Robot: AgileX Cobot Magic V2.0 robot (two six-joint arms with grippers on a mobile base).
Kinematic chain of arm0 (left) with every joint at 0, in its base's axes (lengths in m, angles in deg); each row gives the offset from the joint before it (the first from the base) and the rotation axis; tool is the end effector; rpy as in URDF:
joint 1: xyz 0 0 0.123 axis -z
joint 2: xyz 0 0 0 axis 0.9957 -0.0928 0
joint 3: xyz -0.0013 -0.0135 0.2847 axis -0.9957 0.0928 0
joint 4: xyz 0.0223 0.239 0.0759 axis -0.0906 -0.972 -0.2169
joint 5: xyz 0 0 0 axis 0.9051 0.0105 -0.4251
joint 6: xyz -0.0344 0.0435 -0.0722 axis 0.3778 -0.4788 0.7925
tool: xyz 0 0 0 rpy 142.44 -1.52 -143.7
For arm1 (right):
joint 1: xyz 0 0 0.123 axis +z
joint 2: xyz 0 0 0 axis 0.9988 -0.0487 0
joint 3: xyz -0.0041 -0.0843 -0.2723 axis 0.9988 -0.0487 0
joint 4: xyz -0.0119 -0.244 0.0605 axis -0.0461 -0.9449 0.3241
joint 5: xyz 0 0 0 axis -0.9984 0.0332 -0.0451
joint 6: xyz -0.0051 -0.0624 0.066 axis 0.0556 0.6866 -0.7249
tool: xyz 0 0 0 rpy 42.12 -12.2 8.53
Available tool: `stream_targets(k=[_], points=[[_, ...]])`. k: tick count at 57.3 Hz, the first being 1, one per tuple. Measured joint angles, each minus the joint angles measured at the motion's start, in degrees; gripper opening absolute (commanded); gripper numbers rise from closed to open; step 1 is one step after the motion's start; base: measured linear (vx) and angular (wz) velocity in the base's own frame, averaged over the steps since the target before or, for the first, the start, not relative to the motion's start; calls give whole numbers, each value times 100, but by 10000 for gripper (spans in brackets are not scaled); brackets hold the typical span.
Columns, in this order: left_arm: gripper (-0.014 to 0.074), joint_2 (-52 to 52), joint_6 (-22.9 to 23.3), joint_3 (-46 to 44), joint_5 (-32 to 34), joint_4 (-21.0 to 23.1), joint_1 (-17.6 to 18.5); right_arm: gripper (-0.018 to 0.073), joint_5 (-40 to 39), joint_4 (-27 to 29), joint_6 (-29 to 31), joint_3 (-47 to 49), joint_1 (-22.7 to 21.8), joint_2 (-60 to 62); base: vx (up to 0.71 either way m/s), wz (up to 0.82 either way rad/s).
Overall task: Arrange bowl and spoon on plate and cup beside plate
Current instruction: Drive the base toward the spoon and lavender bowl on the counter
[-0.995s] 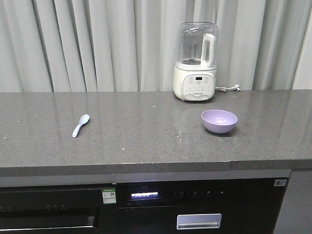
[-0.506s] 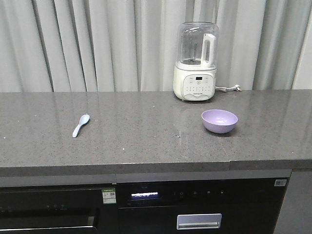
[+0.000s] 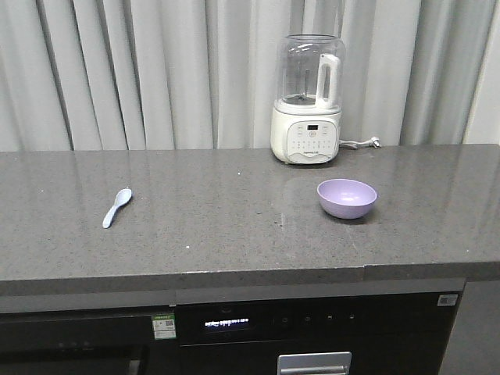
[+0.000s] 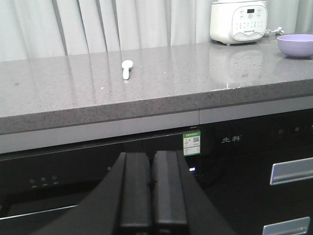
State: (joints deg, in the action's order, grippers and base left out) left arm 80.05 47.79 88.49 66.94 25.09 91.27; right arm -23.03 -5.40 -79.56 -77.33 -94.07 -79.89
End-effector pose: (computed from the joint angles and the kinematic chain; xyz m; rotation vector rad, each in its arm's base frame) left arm 0.0563 -0.0063 0.1923 0.1105 1.6364 -0.0701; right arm 0.0563 -0.0071 0.1959 0.1116 1.5795 -0.0826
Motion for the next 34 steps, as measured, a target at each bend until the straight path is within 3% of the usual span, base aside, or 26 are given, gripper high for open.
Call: stream_targets(k=[34], points=[[-3, 0, 0, 0, -7, 0, 7, -8, -7, 0, 0, 0, 0, 0, 25, 4]])
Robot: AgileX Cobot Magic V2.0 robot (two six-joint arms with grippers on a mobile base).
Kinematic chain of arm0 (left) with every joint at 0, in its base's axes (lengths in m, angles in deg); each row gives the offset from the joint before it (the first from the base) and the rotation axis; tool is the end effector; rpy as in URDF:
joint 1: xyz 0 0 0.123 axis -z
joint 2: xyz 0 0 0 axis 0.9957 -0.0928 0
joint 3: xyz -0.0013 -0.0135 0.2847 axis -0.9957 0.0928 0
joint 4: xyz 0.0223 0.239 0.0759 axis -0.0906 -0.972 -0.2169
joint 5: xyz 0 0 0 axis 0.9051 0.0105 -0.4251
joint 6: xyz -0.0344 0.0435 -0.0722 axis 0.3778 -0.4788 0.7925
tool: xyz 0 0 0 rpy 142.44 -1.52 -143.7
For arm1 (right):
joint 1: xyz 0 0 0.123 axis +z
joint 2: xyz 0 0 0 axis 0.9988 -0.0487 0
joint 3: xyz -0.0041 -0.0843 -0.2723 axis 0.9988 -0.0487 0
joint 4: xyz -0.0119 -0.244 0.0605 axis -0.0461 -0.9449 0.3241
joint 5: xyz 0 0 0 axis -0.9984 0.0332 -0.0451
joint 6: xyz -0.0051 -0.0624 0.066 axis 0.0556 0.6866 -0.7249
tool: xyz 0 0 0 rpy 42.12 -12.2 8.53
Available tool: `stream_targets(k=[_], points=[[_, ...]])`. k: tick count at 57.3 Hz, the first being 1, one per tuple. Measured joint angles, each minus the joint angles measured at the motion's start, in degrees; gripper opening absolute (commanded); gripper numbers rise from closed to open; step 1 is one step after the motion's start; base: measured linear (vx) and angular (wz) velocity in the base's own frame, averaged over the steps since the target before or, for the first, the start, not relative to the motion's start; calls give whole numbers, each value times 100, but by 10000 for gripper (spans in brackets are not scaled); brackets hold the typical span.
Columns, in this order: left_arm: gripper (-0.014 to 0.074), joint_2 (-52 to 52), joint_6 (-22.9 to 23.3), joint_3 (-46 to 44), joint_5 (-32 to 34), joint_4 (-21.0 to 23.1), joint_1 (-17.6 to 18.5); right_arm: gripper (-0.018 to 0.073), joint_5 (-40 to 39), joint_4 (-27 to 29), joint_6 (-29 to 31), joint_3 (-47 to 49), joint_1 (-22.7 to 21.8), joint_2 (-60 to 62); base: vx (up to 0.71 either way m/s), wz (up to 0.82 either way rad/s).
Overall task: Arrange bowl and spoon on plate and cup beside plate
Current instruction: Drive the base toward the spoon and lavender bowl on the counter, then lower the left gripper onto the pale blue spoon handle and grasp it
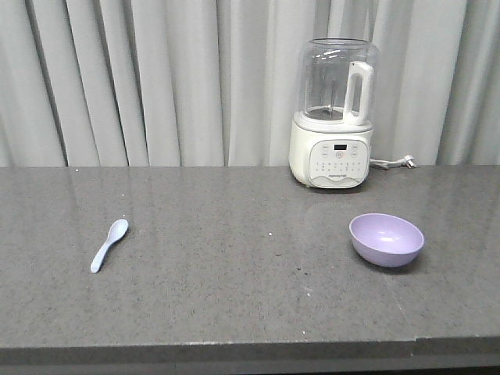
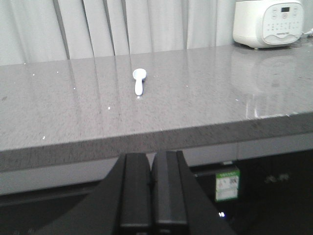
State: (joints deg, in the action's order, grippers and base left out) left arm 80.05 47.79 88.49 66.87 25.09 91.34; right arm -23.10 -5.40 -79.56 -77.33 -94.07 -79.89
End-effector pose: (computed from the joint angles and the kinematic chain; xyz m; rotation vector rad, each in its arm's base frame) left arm 0.0563 -0.0064 0.1922 0.1116 1.6376 -0.0710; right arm 0.0563 -0.0071 0.1960 0.1115 1.5783 -0.0826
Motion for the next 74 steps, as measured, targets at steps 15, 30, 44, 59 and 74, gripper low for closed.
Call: stream_targets(k=[15, 30, 44, 59, 74], points=[[-3, 0, 0, 0, 0, 0, 0, -8, 0, 0, 0, 0, 0, 0, 40, 2], [-3, 0, 0, 0, 0, 0, 0, -8, 8, 0, 0, 0, 0, 0, 36, 4], [-3, 0, 0, 0, 0, 0, 0, -8, 8, 0, 0, 0, 0, 0, 18, 3], [-3, 0, 0, 0, 0, 0, 0, -8, 8, 0, 0, 0, 0, 0, 5, 1], [-3, 0, 0, 0, 0, 0, 0, -8, 3, 0, 0, 0, 0, 0, 0, 0]])
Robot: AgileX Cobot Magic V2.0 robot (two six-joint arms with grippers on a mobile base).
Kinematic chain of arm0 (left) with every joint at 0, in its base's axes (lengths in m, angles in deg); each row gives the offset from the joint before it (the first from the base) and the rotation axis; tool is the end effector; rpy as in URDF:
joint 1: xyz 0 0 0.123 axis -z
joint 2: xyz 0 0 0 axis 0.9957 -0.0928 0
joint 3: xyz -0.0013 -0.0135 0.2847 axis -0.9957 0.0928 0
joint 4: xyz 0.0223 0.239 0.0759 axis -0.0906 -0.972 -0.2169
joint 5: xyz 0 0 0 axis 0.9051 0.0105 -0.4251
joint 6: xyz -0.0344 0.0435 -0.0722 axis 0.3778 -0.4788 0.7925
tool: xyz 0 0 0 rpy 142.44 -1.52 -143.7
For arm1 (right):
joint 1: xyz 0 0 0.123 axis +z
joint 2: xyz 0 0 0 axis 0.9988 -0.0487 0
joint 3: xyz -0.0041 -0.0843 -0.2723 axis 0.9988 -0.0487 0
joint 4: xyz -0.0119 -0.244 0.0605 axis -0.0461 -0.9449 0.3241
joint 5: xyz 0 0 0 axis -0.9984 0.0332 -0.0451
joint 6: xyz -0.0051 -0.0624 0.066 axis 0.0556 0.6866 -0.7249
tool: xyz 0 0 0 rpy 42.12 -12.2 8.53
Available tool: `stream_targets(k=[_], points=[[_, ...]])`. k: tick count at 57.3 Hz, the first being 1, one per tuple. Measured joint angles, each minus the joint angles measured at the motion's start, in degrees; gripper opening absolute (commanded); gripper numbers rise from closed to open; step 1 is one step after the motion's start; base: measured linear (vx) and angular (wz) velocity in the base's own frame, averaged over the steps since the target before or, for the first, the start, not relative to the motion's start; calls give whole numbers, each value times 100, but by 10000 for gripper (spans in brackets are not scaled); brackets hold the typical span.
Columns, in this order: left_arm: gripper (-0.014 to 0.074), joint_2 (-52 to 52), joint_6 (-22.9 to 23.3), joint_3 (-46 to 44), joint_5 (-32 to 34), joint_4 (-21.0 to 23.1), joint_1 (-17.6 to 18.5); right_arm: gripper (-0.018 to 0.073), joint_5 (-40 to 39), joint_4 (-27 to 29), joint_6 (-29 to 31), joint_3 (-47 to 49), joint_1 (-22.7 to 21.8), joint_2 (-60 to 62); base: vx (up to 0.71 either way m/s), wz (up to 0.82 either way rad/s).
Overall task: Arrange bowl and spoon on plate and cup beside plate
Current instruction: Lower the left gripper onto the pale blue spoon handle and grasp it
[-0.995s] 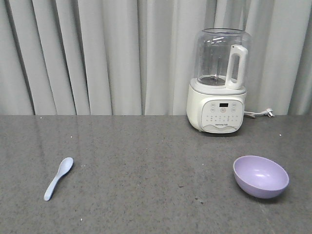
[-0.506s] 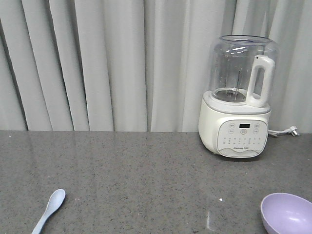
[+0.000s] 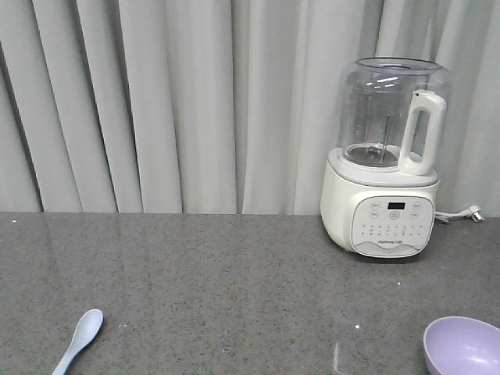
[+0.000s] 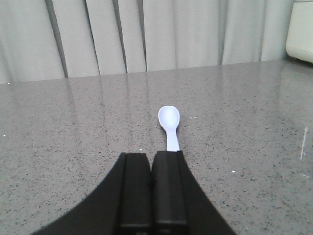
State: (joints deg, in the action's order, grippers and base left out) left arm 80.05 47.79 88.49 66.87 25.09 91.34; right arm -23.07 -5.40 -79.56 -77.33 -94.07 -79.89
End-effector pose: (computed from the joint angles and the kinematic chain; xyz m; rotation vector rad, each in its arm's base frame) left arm 0.0563 -0.0064 0.1922 0.1116 1.6376 -0.0710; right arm 0.0563 -0.0071 0.1960 0.1115 1.5789 -0.0826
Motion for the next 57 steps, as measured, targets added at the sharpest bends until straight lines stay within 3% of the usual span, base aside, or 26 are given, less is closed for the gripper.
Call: stream_targets(k=[9, 19, 25, 32, 42, 50, 57], points=[[-3, 0, 0, 0, 204, 0, 0, -8, -365, 0, 0, 0, 0, 0, 0, 0], [-3, 0, 379, -220, 1827, 17, 0, -8, -1664, -16, 368, 151, 0, 0, 0, 0], [-3, -8, 396, -1092, 2034, 17, 0, -8, -1814, 8, 562, 1047, 0, -90, 0, 0], [-3, -616, 104, -2547, 1678, 17, 0, -8, -1224, 20, 741, 2684, 0, -1004, 0, 0], [-3, -2798, -27, -4629, 937, 11, 0, -8, 402, 216, 641, 4958, 0, -3159, 0, 0], [-3, -4305, -27, -5218, 673, 11, 7, -8, 825, 432, 602, 5537, 0, -4428, 0, 0], [13, -4988, -27, -5223, 514, 11, 60, -1, 1011, 548, 600, 5564, 0, -4982, 0, 0]])
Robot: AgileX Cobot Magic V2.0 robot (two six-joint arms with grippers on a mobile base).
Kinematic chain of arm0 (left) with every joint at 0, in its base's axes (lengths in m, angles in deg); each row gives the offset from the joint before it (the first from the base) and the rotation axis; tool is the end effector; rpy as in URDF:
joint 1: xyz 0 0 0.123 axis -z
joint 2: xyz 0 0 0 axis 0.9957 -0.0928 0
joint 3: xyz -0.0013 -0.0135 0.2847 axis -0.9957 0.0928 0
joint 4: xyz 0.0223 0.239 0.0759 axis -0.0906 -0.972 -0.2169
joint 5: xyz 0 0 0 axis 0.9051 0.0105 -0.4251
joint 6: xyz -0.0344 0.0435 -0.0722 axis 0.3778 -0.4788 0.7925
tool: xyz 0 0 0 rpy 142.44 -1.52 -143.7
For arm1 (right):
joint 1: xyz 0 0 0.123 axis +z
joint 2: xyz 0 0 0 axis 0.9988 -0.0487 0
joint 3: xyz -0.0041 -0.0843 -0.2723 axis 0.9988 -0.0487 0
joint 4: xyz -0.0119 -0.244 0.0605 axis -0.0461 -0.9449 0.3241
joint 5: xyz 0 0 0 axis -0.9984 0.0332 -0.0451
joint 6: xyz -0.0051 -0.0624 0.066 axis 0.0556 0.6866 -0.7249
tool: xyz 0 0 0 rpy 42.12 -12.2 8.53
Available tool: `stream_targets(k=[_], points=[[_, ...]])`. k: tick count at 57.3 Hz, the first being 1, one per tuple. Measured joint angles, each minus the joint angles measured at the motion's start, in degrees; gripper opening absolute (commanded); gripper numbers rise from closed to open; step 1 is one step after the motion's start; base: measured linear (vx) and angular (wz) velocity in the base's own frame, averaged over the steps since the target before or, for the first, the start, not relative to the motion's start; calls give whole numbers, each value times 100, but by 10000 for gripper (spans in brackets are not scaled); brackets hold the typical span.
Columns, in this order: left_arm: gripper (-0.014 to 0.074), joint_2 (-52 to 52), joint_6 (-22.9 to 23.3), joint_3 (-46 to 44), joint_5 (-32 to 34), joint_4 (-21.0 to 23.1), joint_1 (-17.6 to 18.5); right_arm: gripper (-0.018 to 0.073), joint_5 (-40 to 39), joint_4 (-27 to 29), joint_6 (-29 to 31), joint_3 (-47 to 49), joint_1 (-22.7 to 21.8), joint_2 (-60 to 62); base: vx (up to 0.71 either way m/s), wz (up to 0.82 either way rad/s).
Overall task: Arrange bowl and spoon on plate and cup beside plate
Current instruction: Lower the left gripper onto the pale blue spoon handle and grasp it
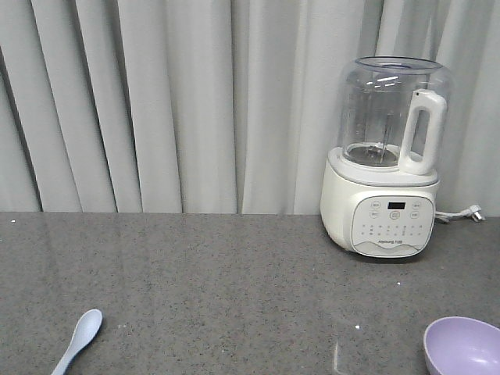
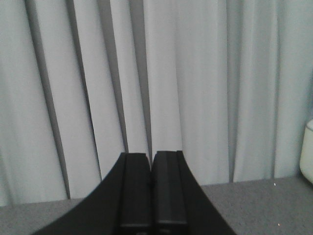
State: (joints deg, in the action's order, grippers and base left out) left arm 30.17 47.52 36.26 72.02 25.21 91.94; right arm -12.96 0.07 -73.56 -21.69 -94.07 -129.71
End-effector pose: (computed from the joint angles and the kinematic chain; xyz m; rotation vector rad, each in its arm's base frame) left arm 0.1813 -0.0231 0.4178 0.1134 1.5063 -0.0818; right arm 0.1774 -0.0202 0.4178 0.0953 1.6547 -0.0755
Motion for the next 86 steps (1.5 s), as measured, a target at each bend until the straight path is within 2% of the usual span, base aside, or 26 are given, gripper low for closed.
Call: stream_targets(k=[6, 11, 26, 29, 40, 51, 58, 71, 86], points=[[71, -286, -13, 0, 57, 0, 115, 49, 18, 51, 31, 11, 0, -241, 0, 0], [160, -432, -18, 0, 101, 0, 148, 153, 54, 58, 88, 17, 0, -300, 0, 0], [569, -525, -11, 0, 41, 6, 154, 629, 48, 62, 254, 28, 0, -300, 0, 0], [583, -525, 78, -8, -147, 61, 154, 659, 35, 62, 254, 28, 0, -300, 0, 0], [575, -944, 131, -114, -1611, 112, 154, 638, 35, 302, 193, 28, 0, -300, 0, 0], [575, -2318, 78, -941, -3172, 112, 154, 568, 47, 499, 176, 28, 0, -300, 0, 0], [575, -3274, 78, -1484, -3909, 144, 154, 530, 90, 510, 176, 28, 0, -300, 0, 0], [575, -4348, 22, -1772, -4247, 501, 154, 510, 147, 512, 231, 28, 0, -300, 0, 0], [575, -4765, -30, -1772, -4250, 539, 154, 510, 147, 512, 260, 28, 0, -300, 0, 0]])
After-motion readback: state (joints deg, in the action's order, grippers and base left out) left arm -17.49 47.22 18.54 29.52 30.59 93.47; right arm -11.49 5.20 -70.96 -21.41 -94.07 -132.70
